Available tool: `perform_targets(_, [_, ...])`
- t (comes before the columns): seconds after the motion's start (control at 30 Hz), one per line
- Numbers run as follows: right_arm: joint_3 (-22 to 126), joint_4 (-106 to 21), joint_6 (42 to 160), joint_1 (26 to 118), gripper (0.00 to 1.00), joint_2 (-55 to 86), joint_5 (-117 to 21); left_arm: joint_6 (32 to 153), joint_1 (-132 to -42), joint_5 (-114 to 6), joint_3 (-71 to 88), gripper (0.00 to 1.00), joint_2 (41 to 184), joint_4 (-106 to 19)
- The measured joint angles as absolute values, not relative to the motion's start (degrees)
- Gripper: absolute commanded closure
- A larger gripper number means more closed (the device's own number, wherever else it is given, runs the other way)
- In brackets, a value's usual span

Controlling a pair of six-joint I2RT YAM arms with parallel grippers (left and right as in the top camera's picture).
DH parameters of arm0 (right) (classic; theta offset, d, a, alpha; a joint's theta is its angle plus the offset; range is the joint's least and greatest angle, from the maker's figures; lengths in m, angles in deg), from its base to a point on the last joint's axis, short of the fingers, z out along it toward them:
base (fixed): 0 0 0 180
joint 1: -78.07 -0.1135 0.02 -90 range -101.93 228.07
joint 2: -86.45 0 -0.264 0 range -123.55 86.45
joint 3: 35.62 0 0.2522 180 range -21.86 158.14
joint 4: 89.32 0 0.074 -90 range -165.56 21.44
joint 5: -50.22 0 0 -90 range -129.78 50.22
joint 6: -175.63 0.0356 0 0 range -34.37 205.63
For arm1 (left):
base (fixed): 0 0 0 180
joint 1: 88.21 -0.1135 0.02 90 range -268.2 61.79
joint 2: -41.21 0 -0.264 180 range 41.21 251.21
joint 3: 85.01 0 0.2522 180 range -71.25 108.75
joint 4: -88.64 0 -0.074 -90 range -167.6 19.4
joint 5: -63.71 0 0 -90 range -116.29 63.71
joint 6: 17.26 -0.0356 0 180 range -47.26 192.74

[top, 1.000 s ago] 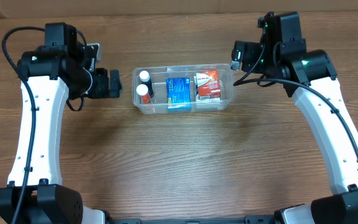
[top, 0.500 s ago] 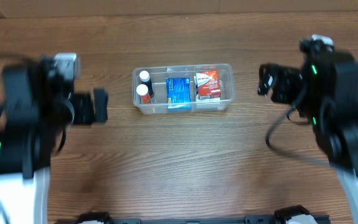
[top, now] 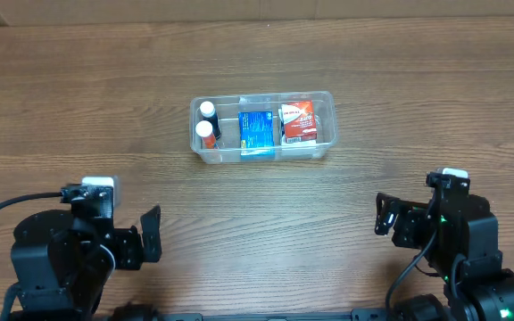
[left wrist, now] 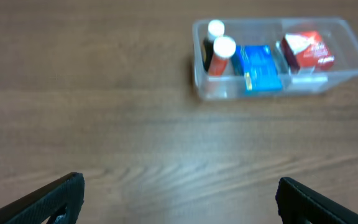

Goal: Pack container

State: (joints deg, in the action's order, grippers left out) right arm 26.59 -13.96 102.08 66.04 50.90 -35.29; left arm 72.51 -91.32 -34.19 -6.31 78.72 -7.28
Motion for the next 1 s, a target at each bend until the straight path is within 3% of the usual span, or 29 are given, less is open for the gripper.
perform_targets(0.5, [26.39,-15.49,100.94,66.04,0.0,50.88,-34.79,72.51,-91.32,-34.19,-6.31,0.0,78.72,-4.74])
perform_targets(0.7, [19.37,-31.6,91.43,68.18,0.0,57.57,-35.44,72.53,-91.32,-34.19,-6.31,0.0,78.72,-4.7])
perform_targets(1.0, [-4.39,-57.67,84.9,72.38,0.0,79.25,-38.98,72.51,-91.32,-34.19,-6.39,0.0,78.72,-4.7])
